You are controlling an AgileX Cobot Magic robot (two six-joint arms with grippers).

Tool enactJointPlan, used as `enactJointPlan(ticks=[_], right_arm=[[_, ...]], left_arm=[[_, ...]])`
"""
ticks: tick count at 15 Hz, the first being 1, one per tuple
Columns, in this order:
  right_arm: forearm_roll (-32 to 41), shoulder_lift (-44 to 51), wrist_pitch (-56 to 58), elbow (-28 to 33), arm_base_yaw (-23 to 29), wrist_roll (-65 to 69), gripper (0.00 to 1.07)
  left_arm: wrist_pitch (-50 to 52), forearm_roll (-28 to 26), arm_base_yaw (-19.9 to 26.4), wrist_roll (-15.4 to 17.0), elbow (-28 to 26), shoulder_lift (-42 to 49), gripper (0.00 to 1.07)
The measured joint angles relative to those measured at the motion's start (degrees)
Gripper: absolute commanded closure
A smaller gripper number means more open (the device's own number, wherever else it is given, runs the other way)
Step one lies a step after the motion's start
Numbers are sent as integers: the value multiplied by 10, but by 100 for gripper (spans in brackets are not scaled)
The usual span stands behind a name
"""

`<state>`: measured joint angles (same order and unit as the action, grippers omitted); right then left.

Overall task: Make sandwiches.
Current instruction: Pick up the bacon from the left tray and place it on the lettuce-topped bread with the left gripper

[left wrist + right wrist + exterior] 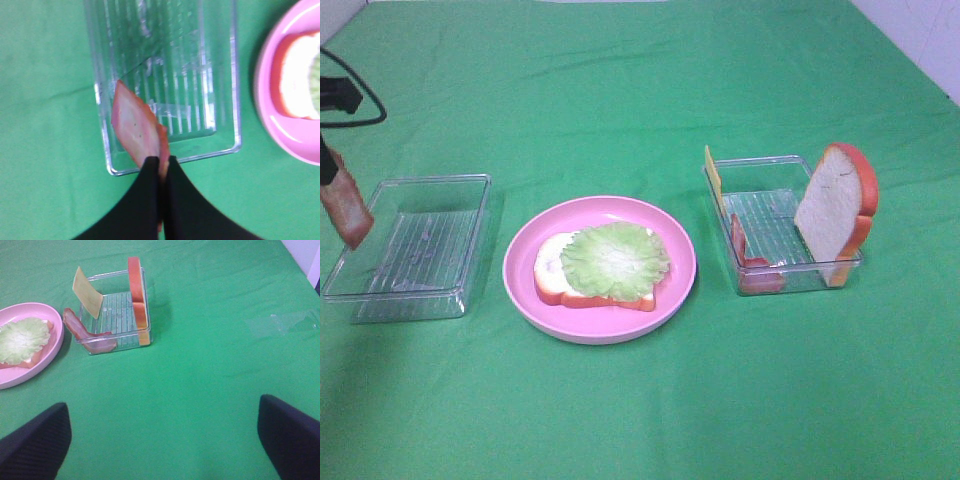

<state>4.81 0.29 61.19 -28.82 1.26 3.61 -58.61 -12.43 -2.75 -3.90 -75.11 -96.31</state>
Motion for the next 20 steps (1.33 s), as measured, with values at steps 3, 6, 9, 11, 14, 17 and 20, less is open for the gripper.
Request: enactJointPlan(ticks=[3, 6, 9, 11, 14, 17, 20], right_arm=[[0, 0, 0, 0, 0, 0, 11], [0, 0, 0, 0, 0, 0, 11], [0, 0, 0, 0, 0, 0, 11], [0, 0, 0, 0, 0, 0, 11], [0, 0, 0, 0, 0, 0, 11], [0, 0, 0, 0, 0, 0, 11], [0, 0, 0, 0, 0, 0, 11]], left_arm=[[-29, -30, -48, -1, -72, 2, 107], [-30, -92, -122, -1, -157, -10, 107], [-32, -136, -168, -5, -191, -50, 107], [-31, -161, -199, -15, -205, -87, 107], [-12, -214, -249, -34, -213, -159, 107], [5, -237, -271, -37, -215, -195, 107], [7, -245, -290, -39, -237, -240, 107]])
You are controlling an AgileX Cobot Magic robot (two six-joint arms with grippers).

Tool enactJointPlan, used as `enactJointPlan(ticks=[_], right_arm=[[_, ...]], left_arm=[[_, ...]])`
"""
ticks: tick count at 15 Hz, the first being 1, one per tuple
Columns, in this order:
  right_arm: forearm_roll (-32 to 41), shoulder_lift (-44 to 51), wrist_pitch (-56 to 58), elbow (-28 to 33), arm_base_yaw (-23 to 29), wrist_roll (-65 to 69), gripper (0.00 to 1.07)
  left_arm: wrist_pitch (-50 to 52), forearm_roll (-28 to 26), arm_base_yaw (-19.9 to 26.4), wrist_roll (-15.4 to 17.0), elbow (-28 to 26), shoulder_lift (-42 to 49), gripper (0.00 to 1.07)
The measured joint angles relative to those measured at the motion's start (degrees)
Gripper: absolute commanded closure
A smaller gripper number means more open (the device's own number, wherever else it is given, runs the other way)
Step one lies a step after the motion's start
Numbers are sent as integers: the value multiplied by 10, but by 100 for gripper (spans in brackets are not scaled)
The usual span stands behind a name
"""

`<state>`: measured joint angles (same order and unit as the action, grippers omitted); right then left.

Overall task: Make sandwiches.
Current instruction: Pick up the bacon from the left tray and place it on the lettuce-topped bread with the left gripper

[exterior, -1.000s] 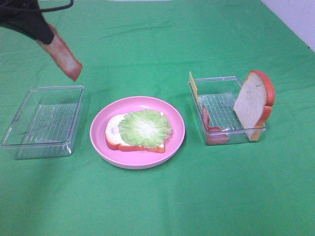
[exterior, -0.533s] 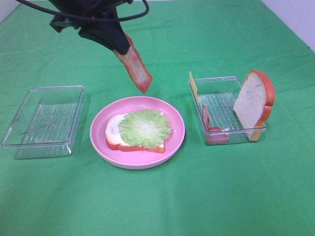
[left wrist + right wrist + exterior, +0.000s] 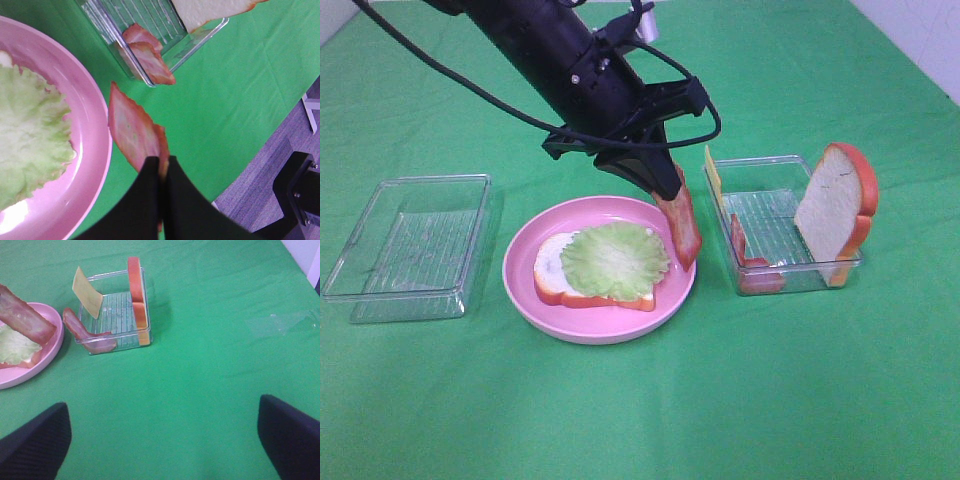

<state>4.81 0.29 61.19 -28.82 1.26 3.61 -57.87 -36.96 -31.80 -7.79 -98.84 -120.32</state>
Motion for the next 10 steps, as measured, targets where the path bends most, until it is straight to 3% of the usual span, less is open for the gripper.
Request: enactJointPlan(ticks=[5, 10], right_arm=[[0, 0, 0, 0, 0, 0, 11], [0, 0, 0, 0, 0, 0, 11]], left_arm=[[0, 7, -6, 0, -11, -39, 107], [2, 113, -6, 32, -13, -45, 107]])
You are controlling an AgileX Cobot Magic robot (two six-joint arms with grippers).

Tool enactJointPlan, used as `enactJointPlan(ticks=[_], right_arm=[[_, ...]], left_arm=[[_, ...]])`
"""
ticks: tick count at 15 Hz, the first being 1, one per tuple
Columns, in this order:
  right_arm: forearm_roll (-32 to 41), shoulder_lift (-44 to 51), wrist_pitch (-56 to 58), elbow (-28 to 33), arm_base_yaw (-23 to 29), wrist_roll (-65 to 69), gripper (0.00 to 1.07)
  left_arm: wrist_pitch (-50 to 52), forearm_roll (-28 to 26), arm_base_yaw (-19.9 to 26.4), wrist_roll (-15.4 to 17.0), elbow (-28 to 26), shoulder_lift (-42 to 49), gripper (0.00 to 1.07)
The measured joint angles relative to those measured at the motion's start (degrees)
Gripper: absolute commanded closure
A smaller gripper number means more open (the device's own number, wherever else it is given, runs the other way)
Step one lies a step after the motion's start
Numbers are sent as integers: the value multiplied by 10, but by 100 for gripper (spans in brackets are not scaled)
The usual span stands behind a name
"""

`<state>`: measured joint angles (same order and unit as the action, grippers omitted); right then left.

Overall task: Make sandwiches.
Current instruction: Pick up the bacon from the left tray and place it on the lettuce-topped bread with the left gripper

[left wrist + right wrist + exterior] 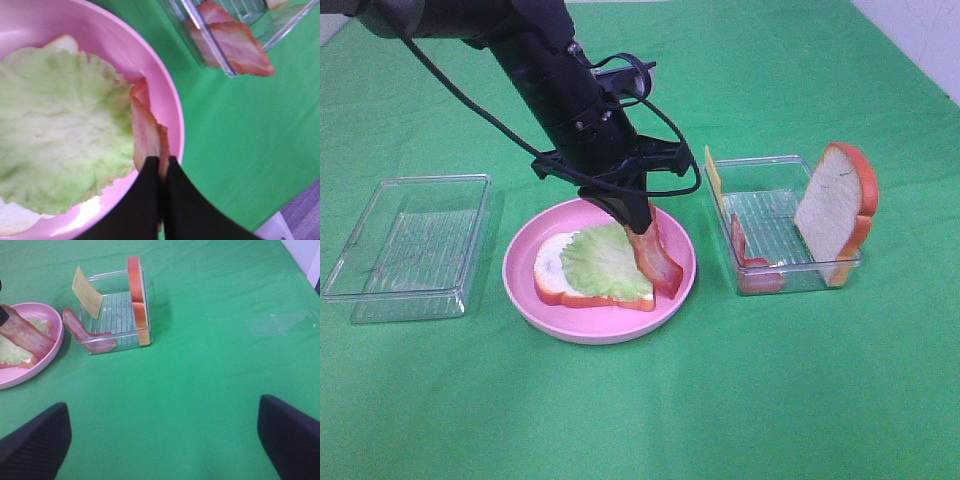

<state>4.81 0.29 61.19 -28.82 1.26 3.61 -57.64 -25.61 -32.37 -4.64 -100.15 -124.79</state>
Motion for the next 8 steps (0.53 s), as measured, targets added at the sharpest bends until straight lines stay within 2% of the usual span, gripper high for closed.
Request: enactJointPlan(ticks=[4, 6, 8], right_arm=[[0, 0, 0, 0, 0, 0, 11], [0, 0, 0, 0, 0, 0, 11], [0, 0, 0, 0, 0, 0, 11]], left_arm=[[-1, 74, 0, 28, 0, 0, 107], [-2, 131, 0, 57, 0, 0, 107], [-2, 159, 0, 71, 0, 0, 107]])
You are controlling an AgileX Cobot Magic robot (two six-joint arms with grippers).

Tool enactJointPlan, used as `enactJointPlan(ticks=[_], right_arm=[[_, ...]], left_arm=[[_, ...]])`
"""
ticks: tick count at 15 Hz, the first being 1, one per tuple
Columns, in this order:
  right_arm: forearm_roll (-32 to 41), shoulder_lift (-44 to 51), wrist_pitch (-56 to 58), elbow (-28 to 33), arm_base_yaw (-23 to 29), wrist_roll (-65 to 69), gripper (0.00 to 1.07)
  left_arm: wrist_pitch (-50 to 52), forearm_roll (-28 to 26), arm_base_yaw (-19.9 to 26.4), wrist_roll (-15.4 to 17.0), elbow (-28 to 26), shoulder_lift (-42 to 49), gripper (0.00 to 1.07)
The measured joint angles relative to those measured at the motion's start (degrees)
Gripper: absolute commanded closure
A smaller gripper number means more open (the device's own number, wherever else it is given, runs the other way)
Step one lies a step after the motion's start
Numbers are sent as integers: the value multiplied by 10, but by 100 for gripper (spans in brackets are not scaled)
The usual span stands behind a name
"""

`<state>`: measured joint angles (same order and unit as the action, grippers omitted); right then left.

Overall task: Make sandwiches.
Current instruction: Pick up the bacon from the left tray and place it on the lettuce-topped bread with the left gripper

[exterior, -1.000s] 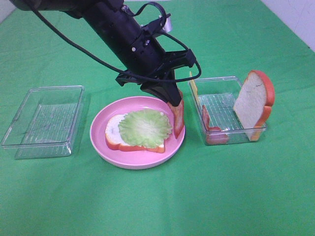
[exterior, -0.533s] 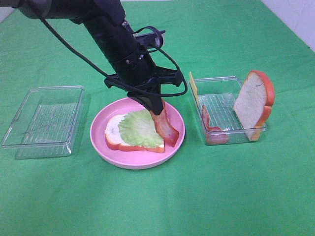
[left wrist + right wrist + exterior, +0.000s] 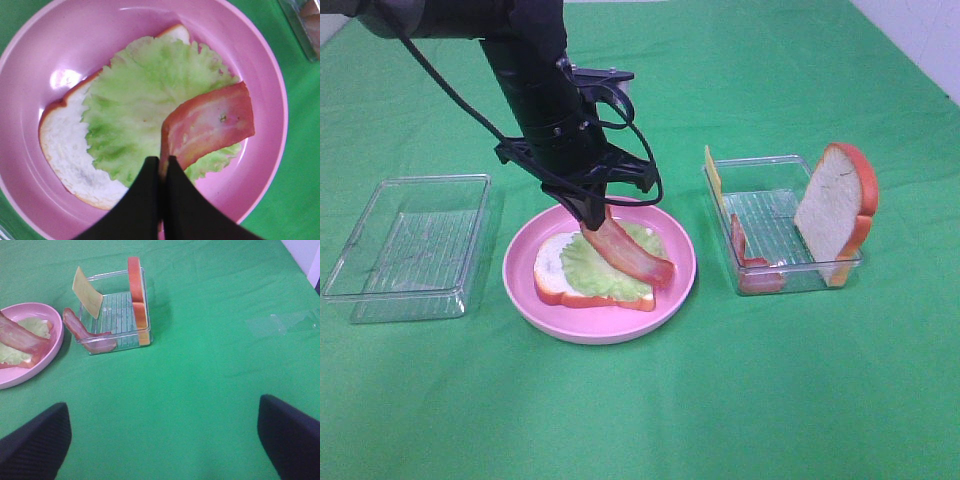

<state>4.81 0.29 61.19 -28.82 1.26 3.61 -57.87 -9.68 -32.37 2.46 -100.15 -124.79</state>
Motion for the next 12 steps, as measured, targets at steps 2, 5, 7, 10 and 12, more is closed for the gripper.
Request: enactJointPlan(ticks=[2, 5, 7, 10, 12], right_arm=[[0, 0, 0, 0, 0, 0, 11], [0, 0, 0, 0, 0, 0, 11], [0, 0, 0, 0, 0, 0, 11], [0, 0, 0, 0, 0, 0, 11], [0, 0, 0, 0, 0, 0, 11]], left_arm=[[0, 4, 0, 2, 0, 0, 107], [1, 5, 0, 7, 0, 0, 107], [0, 5, 0, 10, 0, 0, 97], [0, 5, 0, 14, 0, 0, 65], [-1, 21, 0, 57, 0, 0, 14]])
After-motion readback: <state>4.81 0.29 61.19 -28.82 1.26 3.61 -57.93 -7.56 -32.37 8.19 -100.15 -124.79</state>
